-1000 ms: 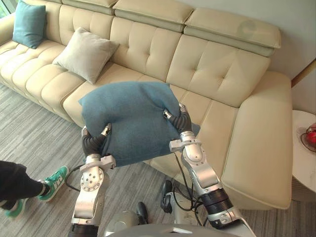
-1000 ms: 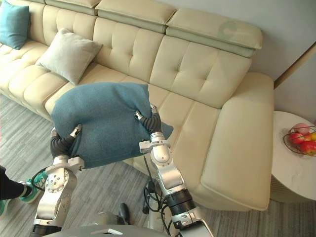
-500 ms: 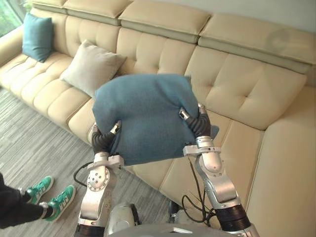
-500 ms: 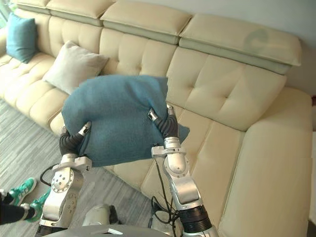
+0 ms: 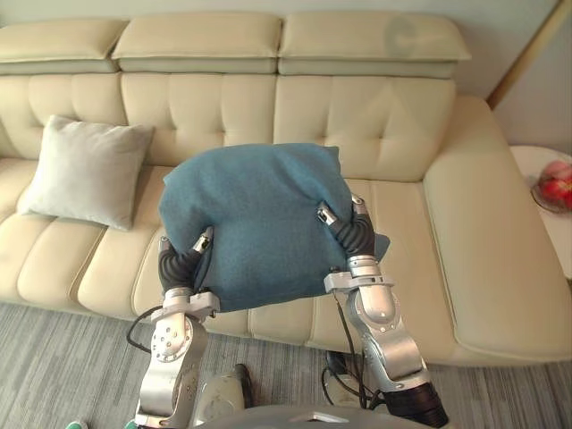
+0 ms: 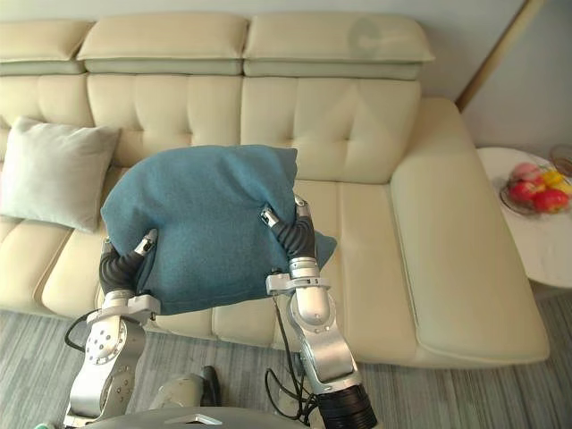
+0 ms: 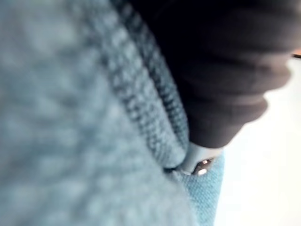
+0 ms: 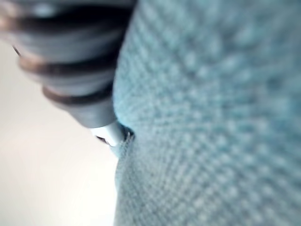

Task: Pick up cushions and gather them together orderly.

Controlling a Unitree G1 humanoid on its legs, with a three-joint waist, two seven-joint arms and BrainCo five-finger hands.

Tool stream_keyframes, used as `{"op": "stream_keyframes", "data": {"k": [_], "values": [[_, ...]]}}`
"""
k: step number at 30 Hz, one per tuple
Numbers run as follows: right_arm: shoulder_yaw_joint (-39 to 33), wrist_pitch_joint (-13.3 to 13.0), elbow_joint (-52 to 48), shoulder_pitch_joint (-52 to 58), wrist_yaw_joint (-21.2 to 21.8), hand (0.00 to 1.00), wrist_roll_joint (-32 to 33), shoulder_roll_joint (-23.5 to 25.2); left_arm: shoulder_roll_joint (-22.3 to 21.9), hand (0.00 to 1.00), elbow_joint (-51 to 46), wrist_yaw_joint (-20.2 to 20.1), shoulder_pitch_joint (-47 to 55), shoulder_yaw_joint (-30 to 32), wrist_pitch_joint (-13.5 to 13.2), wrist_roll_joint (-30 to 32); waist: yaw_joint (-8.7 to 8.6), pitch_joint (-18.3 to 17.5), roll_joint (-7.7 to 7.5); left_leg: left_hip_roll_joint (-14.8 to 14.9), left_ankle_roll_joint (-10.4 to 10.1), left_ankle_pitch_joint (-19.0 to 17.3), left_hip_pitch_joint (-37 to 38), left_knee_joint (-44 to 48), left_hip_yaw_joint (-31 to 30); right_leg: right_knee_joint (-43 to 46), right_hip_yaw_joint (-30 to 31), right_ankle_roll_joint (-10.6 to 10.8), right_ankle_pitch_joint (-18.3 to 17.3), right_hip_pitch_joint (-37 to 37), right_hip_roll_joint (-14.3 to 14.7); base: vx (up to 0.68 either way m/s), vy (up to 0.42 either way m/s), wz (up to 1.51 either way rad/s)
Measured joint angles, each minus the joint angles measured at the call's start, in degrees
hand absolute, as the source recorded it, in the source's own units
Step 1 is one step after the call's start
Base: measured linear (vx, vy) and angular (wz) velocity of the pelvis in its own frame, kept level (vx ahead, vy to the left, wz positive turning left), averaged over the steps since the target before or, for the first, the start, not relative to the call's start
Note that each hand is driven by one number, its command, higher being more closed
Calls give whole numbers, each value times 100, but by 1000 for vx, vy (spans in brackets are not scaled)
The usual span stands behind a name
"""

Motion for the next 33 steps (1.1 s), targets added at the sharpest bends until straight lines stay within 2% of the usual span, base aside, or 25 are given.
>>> {"op": "stream_keyframes", "data": {"k": [1,3,6,7,8,10,16,21,24,27,30,31,33], "values": [[15,-3,101,-31,12,100,-22,0,2,100,1,-1,35,21,0,1,7,-3,-12,-3,-37,-102,3,43,60,-18,133,-20,37,-56,34,-73,68,-102],[58,-3,482,-164,29,100,-19,-4,71,100,21,-1,62,90,0,3,22,26,-63,-15,39,-305,-8,162,179,-173,464,-134,153,-183,119,-90,91,-101],[58,-2,680,-162,42,100,-19,-13,93,100,94,-1,62,89,0,8,-30,34,-94,-54,66,-348,-35,167,207,-199,444,-363,186,-328,122,-33,58,-47],[53,-2,746,-164,84,100,-20,-17,91,100,175,-1,61,89,1,8,-114,33,-93,-49,60,-343,-80,179,197,-209,432,-399,217,-354,124,24,26,-11],[51,-2,777,-165,101,100,-20,-21,89,100,209,-2,60,89,1,10,-132,33,-92,-45,49,-337,-93,190,186,-211,424,-403,234,-365,132,49,13,-8],[51,-2,896,-168,152,100,-21,-23,88,100,307,-2,62,93,6,11,-98,33,-91,25,58,-338,-126,278,157,-329,400,-265,435,-340,189,55,-18,-11],[40,-2,1147,-432,159,100,-25,-39,95,100,447,11,-101,101,6,36,-98,30,-77,78,70,-331,-337,275,102,-660,48,-284,728,-377,164,11,-35,1],[15,-2,1268,-718,61,100,-36,-47,155,100,843,291,-804,116,18,183,-57,45,-17,80,80,-227,-649,272,87,-661,-216,-266,861,-667,135,-34,-50,4],[-24,-3,1262,-976,-190,100,-157,-47,189,100,1039,513,-1444,117,91,425,-42,69,21,72,102,-138,-935,300,68,-630,-332,-294,924,-917,96,-76,-53,9],[-105,-2,1254,-1511,-517,100,-253,-50,383,100,1293,744,-2402,116,145,641,-41,222,129,82,116,-42,-1326,398,-33,-408,-455,-343,898,-1298,84,-134,-72,19],[-192,-2,1248,-2166,-990,100,-524,-43,510,100,1571,1119,-3389,118,175,707,15,364,150,68,68,102,-1788,426,-77,-212,-552,-354,888,-1769,67,-142,-81,26],[-225,-1,1239,-2554,-1329,100,-785,-36,509,100,1709,1379,-3895,118,181,770,27,512,187,67,50,202,-1973,412,-155,-172,-670,-366,900,-1933,51,-102,-73,24],[-245,13,1090,-2890,-1659,100,-1075,-28,510,100,1816,1594,-4364,119,181,844,41,560,196,55,14,335,-2232,339,-227,-167,-787,-395,952,-2173,47,-88,-85,26]]}}
